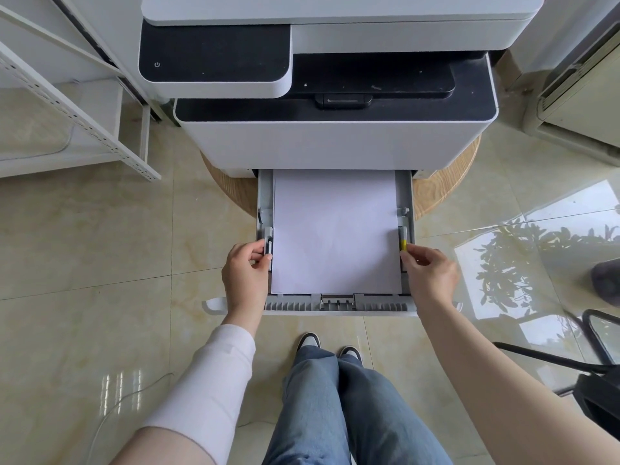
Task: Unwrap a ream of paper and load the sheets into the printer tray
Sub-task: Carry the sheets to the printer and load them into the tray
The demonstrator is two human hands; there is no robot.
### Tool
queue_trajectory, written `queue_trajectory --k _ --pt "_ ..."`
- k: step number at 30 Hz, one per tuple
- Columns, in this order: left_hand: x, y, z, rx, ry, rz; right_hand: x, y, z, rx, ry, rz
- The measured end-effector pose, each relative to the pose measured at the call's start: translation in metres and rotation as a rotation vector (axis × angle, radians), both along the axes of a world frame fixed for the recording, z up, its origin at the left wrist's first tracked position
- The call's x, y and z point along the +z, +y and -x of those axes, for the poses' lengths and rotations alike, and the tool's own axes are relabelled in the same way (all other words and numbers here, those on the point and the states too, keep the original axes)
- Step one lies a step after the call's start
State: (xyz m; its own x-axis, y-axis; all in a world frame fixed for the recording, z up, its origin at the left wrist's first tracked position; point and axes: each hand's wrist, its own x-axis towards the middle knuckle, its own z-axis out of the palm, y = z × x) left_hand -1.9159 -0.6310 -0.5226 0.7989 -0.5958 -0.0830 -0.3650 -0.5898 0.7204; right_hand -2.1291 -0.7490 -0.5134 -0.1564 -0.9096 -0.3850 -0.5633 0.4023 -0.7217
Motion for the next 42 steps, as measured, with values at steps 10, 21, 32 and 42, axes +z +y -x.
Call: queue_trajectory --k 10,21,32,42 --pt "0.004 -0.002 0.002 0.063 0.037 -0.015 -0.003 -0.004 0.001 0.040 0.020 0.003" --pt "0.003 -0.011 0.003 0.165 0.048 -0.024 -0.011 -0.008 -0.007 -0.057 0.030 -0.028" --pt "0.003 -0.010 0.003 0.152 0.036 -0.008 -0.014 -0.008 -0.006 -0.008 0.051 0.029" --pt "0.012 0.019 -0.004 -0.209 0.002 -0.036 -0.011 0.018 0.019 0.447 0.296 0.303"
